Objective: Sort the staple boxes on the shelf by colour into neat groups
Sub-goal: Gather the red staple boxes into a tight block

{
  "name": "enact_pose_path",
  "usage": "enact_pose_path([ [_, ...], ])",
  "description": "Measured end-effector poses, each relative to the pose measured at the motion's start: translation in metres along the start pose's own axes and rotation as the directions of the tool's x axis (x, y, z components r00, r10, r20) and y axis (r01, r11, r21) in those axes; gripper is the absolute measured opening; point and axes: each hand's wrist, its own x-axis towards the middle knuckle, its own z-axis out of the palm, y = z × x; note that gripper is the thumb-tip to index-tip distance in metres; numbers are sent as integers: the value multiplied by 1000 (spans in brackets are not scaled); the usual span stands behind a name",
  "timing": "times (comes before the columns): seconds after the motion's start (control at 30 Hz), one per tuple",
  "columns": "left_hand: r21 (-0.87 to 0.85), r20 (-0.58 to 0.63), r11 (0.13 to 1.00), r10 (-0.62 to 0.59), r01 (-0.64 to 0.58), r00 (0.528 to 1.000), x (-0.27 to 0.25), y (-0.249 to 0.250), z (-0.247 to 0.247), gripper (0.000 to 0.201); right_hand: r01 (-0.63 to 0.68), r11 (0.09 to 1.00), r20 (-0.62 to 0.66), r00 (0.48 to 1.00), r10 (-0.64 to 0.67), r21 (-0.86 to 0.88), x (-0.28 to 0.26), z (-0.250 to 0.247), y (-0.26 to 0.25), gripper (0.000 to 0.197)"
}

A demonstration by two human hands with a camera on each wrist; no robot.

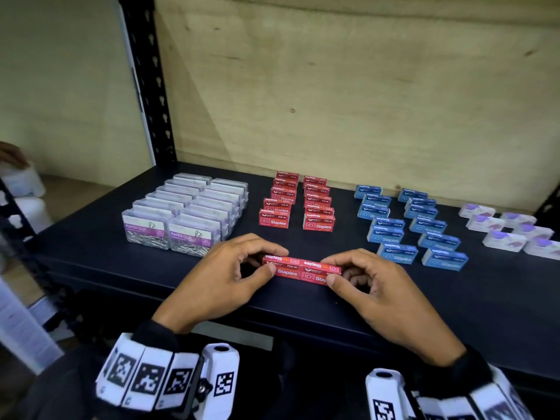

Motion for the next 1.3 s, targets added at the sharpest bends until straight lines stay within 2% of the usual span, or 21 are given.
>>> enact_pose_path([
  [0.4, 5, -13, 1000, -3, 3, 1000, -2, -2, 0, 24, -28, 1000, -25, 999, 28, -14, -2, 1, -4, 18],
  [0.47, -6, -9, 1000, 5, -5, 1000, -2, 0, 0, 25, -41, 999, -34, 999, 41, -1, -2, 0, -6, 22],
  [0.53, -16, -22, 1000, 20, -21, 1000, -2, 3, -1, 27, -63, 998, -31, 998, 64, 14, -6, -3, -8, 36],
  [0.6, 26, -58, 999, 39, -37, 998, -4, 8, -5, 30, -92, 996, -16, 996, 92, -10, -13, -11, -11, 49],
  [0.7, 139, -89, 989, 63, -50, 994, -3, 22, -20, 32, -87, 995, -1, 996, 87, -54, -22, -28, -24, 52],
  [0.8, 251, -7, 968, 17, -15, 1000, 11, 44, -37, 31, -54, 993, 26, 998, 57, -107, -24, -43, -45, 48],
  [0.93, 445, 95, 896, -44, -3, 995, 41, 65, -53, 32, -26, 966, 69, 997, 45, -257, -10, -57, -71, 45],
  [1.03, 571, 190, 821, -112, -17, 975, 68, 76, -63, 29, -22, 916, 130, 988, 81, -400, 14, -68, -83, 32],
  [1.2, 743, 318, 667, -284, -52, 904, 119, 78, -69, 28, 63, 794, 264, 956, 126, -605, 75, -80, -87, 21],
  [1.3, 811, 347, 582, -402, -56, 847, 141, 67, -65, 29, 115, 695, 313, 935, 165, -710, 112, -72, -72, 23],
])
